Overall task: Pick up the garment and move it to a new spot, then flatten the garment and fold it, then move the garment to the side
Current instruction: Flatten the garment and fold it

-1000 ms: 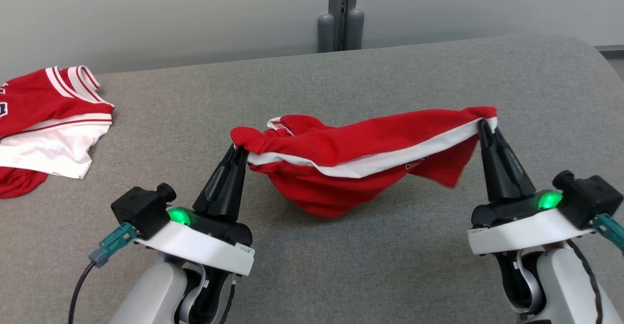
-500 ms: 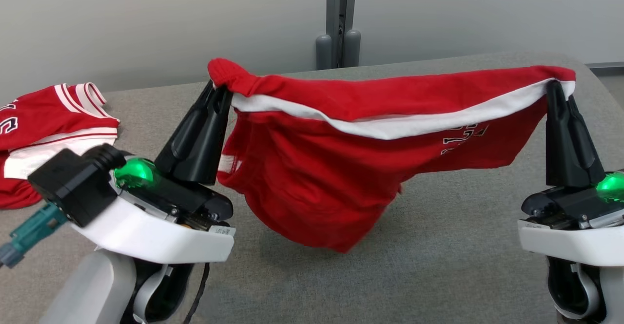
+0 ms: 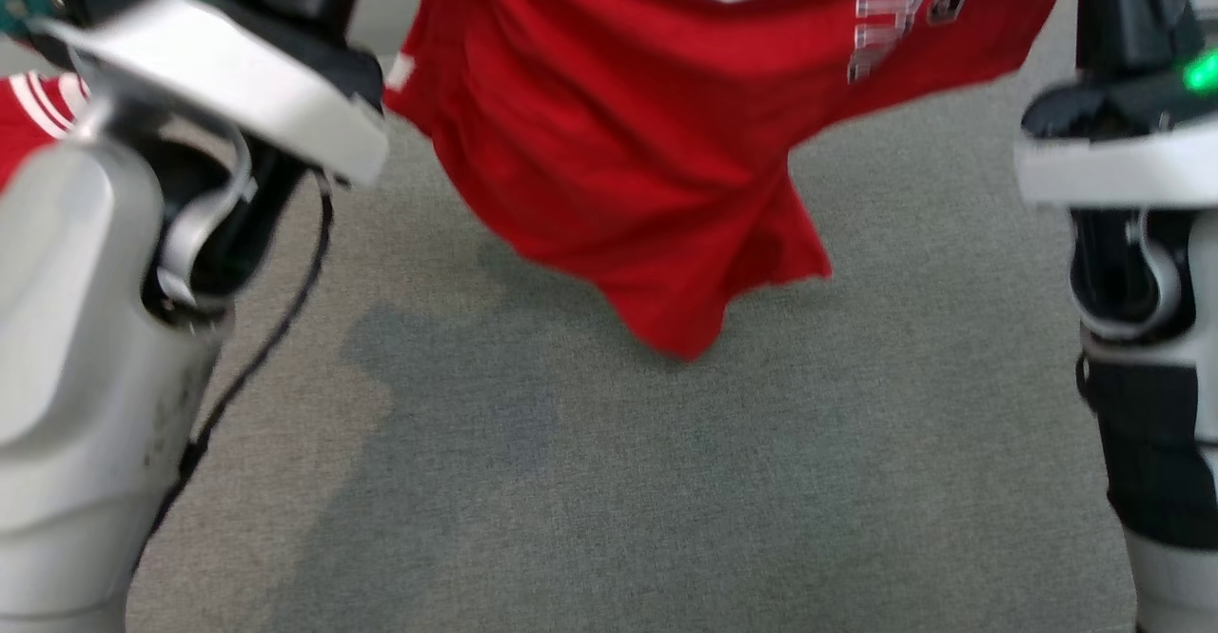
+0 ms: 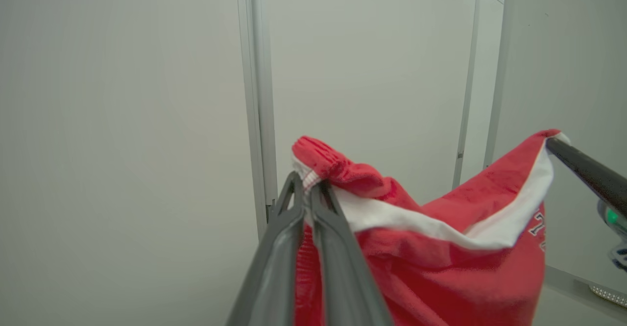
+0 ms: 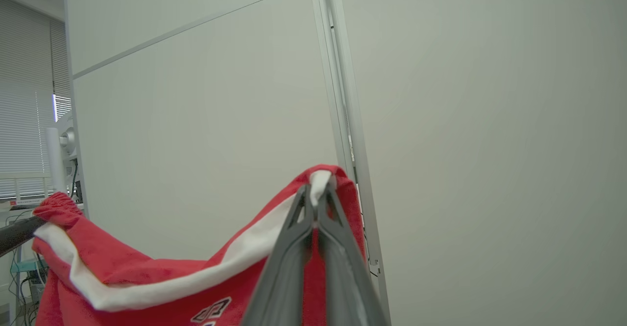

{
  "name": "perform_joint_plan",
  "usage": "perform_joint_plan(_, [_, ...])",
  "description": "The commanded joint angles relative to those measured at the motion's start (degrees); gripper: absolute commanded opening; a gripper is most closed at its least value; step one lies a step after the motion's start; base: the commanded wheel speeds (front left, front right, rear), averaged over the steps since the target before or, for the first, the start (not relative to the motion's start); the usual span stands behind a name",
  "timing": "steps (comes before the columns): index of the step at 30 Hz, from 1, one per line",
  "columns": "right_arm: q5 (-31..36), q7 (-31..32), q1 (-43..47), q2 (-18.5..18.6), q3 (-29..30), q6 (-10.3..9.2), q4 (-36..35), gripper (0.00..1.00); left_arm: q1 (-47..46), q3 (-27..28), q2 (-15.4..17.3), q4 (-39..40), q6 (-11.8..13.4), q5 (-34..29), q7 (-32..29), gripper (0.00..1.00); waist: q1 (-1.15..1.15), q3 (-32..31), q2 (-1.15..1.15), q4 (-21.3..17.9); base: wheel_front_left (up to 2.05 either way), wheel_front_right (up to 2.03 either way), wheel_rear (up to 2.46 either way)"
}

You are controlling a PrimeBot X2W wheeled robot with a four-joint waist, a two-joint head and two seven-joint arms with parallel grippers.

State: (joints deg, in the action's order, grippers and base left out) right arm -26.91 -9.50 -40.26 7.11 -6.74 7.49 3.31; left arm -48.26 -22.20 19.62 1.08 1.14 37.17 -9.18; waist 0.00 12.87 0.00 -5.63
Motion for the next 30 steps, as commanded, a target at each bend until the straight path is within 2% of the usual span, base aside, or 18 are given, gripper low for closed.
perform_joint_plan(1, [-0.4, -0.9, -3.4, -0.4, -0.3, 0.01, 1.9, 0.00, -2.8, 0.7, -0.5, -1.9, -0.1, 0.3, -0.1, 0.00, 0.00, 4.7, 0.00, -2.2, 0.00, 0.00, 0.00])
perform_joint_plan(4, [-0.6, -3.0, -15.1, -1.8, -0.3, 0.01, 9.9, 0.00, -12.9, 2.1, -1.0, -9.6, -0.2, -1.2, 0.4, 0.00, 0.00, 8.9, 0.00, -4.0, 0.00, 0.00, 0.00])
perform_joint_plan(7, [1.2, -4.9, -25.7, -2.8, 1.1, 0.01, 17.1, 0.00, -22.2, 3.2, -1.8, -17.0, 0.1, -3.3, 3.5, 0.00, 0.00, 12.0, 0.00, -5.4, 0.00, 0.00, 0.00])
perform_joint_plan(12, [4.3, -5.8, -36.1, -4.0, 3.8, -0.01, 24.3, 0.00, -32.1, 4.5, -2.5, -28.1, -0.1, -6.0, 10.9, 0.00, 0.00, 17.2, 0.00, -7.1, 0.00, 0.00, 0.00])
perform_joint_plan(15, [3.6, -5.8, -36.3, -4.1, 2.1, -0.01, 25.6, 0.00, -34.1, 4.4, -2.6, -34.0, -0.9, -6.2, 13.1, 0.00, 0.00, 20.7, 0.00, -7.2, 0.00, 0.00, 0.00])
perform_joint_plan(22, [-0.3, -5.8, -28.7, -3.8, -3.4, -0.02, 27.6, 0.00, -28.1, 3.0, -2.5, -45.7, -3.2, -6.2, 17.2, 0.00, 0.00, 25.6, 0.00, -6.5, 0.00, 0.00, 0.00])
perform_joint_plan(30, [-0.3, -5.8, -20.9, -3.9, -4.1, -0.01, 23.8, 0.00, -23.0, 2.3, -4.6, -50.2, -5.9, -3.9, 20.2, 0.00, 0.00, 25.6, 0.00, -4.5, 0.00, 0.00, 0.00])
